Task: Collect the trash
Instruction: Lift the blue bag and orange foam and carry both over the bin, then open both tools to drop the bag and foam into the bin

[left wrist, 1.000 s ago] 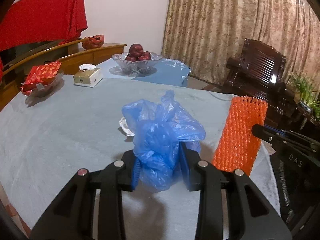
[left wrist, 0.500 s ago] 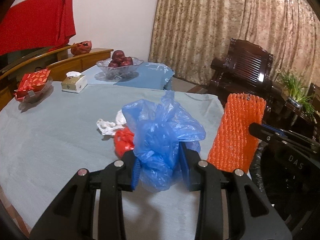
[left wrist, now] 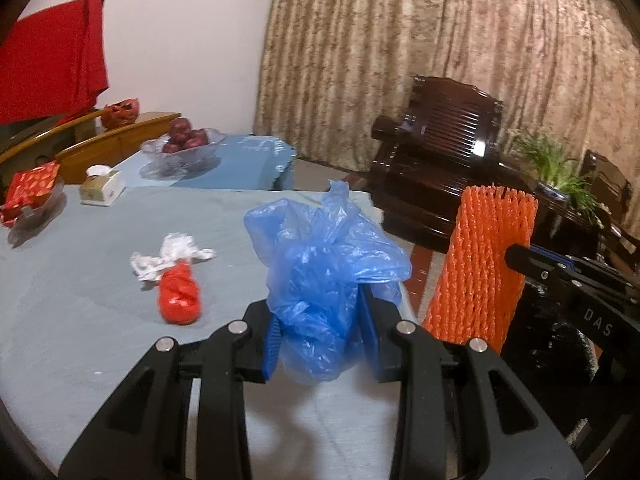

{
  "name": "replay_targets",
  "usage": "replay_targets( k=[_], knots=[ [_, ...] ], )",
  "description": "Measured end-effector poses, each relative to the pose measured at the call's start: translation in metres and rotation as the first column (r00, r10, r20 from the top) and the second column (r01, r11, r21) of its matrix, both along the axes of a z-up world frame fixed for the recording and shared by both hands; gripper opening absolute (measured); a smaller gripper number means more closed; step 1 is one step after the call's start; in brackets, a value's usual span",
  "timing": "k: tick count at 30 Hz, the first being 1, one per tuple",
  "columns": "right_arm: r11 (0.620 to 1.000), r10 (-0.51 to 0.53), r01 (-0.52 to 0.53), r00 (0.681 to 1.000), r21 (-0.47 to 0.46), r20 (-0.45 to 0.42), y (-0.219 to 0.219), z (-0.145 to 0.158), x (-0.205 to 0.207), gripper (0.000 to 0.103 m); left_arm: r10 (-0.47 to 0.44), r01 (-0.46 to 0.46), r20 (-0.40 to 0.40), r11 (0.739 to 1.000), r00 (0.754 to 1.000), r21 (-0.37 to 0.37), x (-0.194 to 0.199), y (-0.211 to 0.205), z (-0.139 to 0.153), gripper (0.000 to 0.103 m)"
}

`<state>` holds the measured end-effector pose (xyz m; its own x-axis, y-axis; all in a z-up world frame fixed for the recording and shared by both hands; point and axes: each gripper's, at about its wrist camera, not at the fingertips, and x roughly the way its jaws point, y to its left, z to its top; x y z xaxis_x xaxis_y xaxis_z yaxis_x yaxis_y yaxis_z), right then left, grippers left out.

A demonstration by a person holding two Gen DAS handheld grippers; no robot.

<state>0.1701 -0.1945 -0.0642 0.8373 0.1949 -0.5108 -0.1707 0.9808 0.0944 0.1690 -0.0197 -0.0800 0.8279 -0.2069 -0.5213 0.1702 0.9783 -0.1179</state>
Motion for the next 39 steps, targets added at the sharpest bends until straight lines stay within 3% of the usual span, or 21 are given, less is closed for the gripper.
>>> replay_targets(
  k=[12,22,39],
  knots=[
    [0.991,-0.137,0.137,0.991,-0.006,-0.001,-0.066,-0.001,-0.029,0.010,-0.137,0.137,-0.004,0.991,0.991,-0.006,-0.004,-0.063,-0.001,0.032],
    [0.965,-0.262,0.260,0.964,-0.041,-0.036,-0.117,-0.016,-0.054,0.010,-0.287,0.287,-0.027,0.958,0.958,-0.005,-0.010,-0.127,-0.018,0.032],
    [0.930,-0.368,0.364,0.920,-0.054,-0.136,-0.166,-0.062,-0.069,0.010,-0.395,0.399,-0.112,0.917,0.912,0.015,-0.002,-0.187,-0.065,0.033]
  ],
)
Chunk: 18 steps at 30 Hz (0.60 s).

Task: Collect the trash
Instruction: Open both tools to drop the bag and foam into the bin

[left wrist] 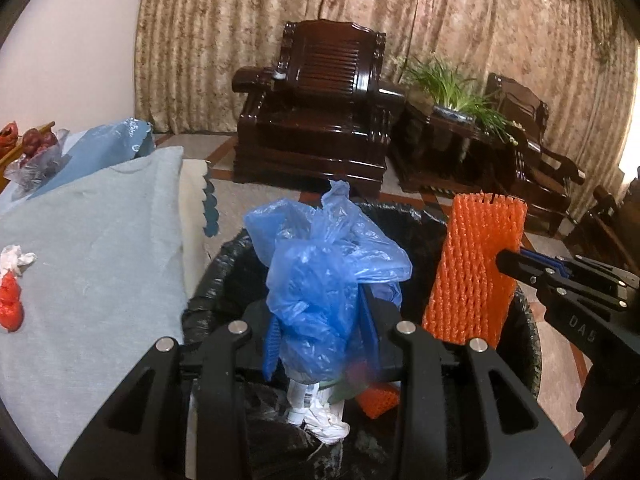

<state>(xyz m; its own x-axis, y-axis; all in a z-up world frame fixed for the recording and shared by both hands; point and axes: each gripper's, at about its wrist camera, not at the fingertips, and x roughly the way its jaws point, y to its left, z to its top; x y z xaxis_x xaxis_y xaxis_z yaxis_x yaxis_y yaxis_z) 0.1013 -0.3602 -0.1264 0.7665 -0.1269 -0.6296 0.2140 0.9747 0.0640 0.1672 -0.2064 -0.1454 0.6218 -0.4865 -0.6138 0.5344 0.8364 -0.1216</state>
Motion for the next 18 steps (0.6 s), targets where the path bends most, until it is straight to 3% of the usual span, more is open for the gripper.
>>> replay_targets(
  k=[4,6,9,12,15,17,18],
  knots=[
    [1.000,-0.013,0.013,1.000,0.004,-0.022,-0.006,-0.010,0.001,0.012,-0.015,0.015,-0.008,1.000,1.000,-0.004,0.001,-0.004,-0.007,0.041],
    [1.000,-0.027,0.027,0.999,-0.001,-0.031,-0.010,-0.013,-0.001,0.015,-0.021,0.020,-0.015,1.000,1.000,-0.012,0.002,-0.005,-0.008,0.050],
    [0.999,-0.042,0.042,0.998,-0.004,-0.045,-0.013,-0.017,-0.003,0.030,-0.031,0.030,-0.028,0.999,0.999,-0.032,0.002,-0.001,-0.009,0.066],
    [0.999,-0.050,0.049,0.998,-0.016,-0.048,-0.014,-0.017,-0.006,0.046,-0.029,0.027,-0.030,0.998,0.999,-0.047,0.002,0.003,-0.007,0.073],
    [0.998,-0.053,0.052,0.998,-0.036,-0.043,-0.010,-0.015,-0.008,0.069,-0.014,0.013,-0.020,0.999,1.000,-0.046,0.002,0.010,-0.003,0.079],
    [0.998,-0.053,0.051,0.998,-0.048,-0.030,-0.008,-0.012,-0.008,0.090,0.008,-0.008,-0.008,0.999,1.000,-0.048,0.001,0.021,0.001,0.083],
    [0.998,-0.048,0.047,0.999,-0.051,-0.019,-0.005,-0.010,-0.009,0.094,0.024,-0.024,0.000,0.999,1.000,-0.047,0.002,0.027,0.003,0.084]
  ],
)
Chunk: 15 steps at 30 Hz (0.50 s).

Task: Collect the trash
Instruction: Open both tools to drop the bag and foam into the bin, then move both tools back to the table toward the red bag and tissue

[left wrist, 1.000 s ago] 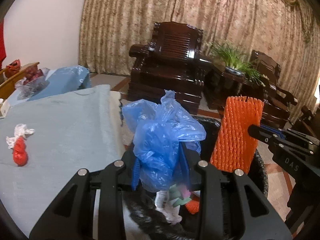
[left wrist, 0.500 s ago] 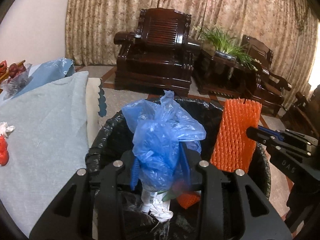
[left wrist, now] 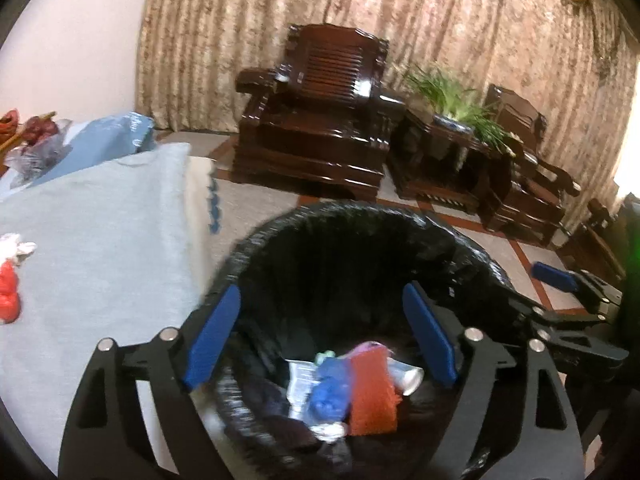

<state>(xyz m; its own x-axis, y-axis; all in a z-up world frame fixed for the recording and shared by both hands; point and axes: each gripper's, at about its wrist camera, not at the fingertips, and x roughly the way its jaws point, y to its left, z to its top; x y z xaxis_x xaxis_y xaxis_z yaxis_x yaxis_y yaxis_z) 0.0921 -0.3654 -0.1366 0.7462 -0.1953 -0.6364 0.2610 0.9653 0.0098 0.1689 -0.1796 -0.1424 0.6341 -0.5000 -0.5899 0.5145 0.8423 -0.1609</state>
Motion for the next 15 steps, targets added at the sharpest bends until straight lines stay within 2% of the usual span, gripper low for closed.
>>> replay_targets(
  k=[3,8,15],
  knots=[
    [0.999,0.035,-0.035,0.999,0.003,0.036,0.007,0.008,0.000,0.097,0.058,-0.058,0.021,0.998,0.998,0.003,0.002,0.025,0.007,0.090],
    [0.994,0.105,-0.107,0.991,0.022,0.082,0.034,0.020,0.009,0.097,0.175,-0.176,0.038,0.984,0.984,0.007,0.007,0.074,0.018,0.091],
    [0.974,0.214,-0.221,0.968,0.042,0.127,0.086,0.032,0.034,0.097,0.335,-0.336,0.064,0.942,0.940,0.007,0.009,0.147,0.031,0.091]
  ],
)
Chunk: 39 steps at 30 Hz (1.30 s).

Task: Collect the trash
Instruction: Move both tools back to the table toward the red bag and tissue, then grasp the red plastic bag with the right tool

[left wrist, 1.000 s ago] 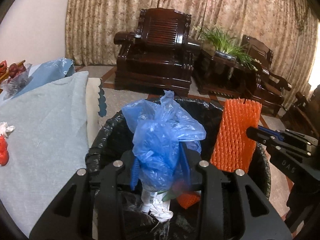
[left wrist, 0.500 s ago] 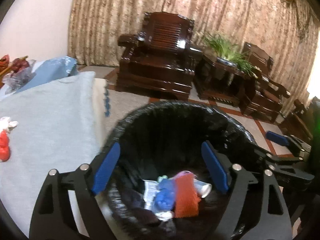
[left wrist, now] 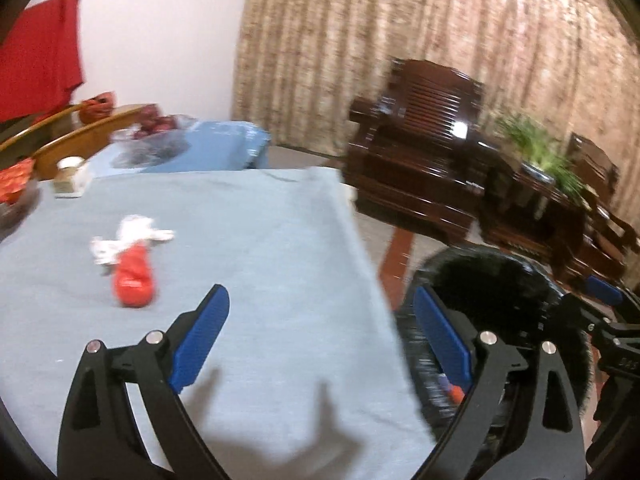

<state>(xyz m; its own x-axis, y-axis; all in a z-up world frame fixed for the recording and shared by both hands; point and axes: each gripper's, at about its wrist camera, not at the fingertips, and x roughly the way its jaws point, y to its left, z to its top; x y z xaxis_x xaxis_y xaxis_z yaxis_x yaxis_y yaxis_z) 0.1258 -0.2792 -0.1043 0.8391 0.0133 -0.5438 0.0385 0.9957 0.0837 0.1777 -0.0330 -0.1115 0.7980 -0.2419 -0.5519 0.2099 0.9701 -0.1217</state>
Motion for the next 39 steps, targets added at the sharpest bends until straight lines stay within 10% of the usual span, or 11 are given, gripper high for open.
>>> replay_targets(
  k=[16,39],
  knots=[
    [0.974,0.225,-0.226,0.973,0.019,0.055,0.129,0.013,0.070,0.097,0.253,-0.254,0.029,0.966,0.967,0.046,0.012,0.140,0.005,0.091],
    [0.928,0.372,-0.371,0.928,0.024,-0.031,0.297,-0.040,0.160,0.097,0.372,-0.368,-0.062,0.928,0.926,0.063,0.053,0.260,-0.048,0.091]
  ],
)
